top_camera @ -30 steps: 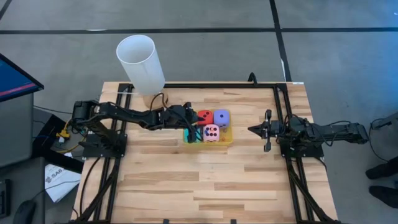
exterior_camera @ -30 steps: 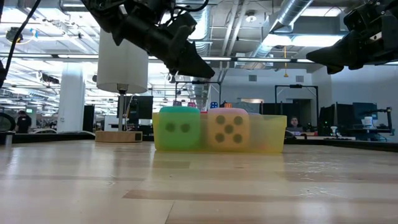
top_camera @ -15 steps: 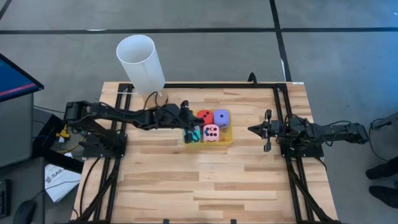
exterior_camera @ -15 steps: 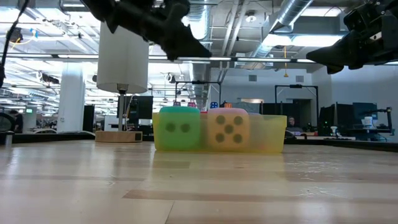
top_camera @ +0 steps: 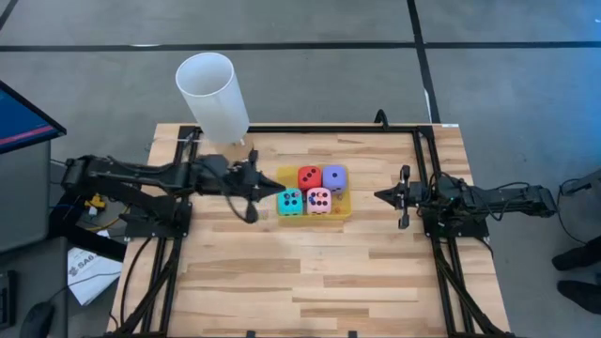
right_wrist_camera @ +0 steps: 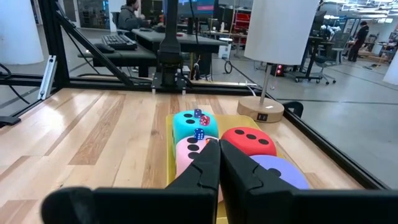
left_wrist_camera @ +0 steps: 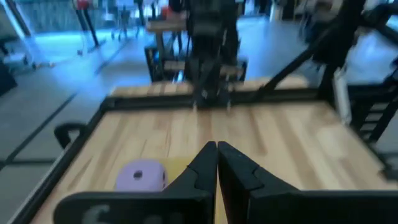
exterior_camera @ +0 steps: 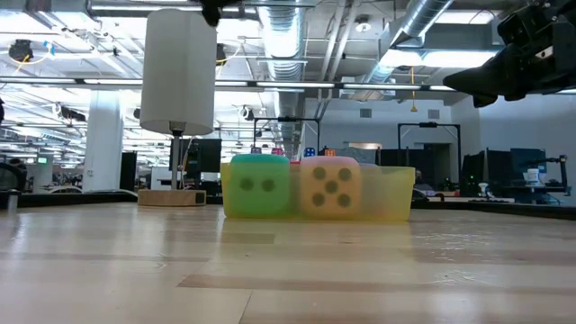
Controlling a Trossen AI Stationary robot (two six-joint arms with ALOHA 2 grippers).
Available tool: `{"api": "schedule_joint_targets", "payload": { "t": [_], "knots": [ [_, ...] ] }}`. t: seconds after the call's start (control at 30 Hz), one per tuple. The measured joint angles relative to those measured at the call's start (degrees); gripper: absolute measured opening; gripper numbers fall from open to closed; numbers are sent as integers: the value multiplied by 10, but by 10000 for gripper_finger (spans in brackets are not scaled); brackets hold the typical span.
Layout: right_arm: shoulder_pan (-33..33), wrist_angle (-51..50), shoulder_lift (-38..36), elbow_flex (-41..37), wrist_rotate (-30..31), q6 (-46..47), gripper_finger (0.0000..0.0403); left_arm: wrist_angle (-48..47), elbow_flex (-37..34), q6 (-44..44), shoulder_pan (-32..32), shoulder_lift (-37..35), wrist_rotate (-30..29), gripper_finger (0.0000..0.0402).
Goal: Pick & Place Dice
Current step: Return to Home Position
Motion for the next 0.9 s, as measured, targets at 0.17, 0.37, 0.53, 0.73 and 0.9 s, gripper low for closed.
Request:
{"api": "schedule_joint_targets", "payload": {
  "t": [0.17, 0.37, 0.53, 0.73, 0.9],
  "knots": [
    [0, -5, 0, 0, 0, 0, 1, 1, 0, -27, -17, -57, 0, 1],
    [0, -7, 0, 0, 0, 0, 1, -58, -20, -30, -20, -109, 0, 2],
    [0, -6, 0, 0, 0, 0, 1, 6, -127, -30, -29, -143, -3, 7],
    [0, -5, 0, 0, 0, 0, 1, 151, -256, -27, -36, -190, -2, 6],
    [0, -4, 0, 0, 0, 0, 1, 172, -302, -28, -33, -228, -9, 8]
  ]
}}
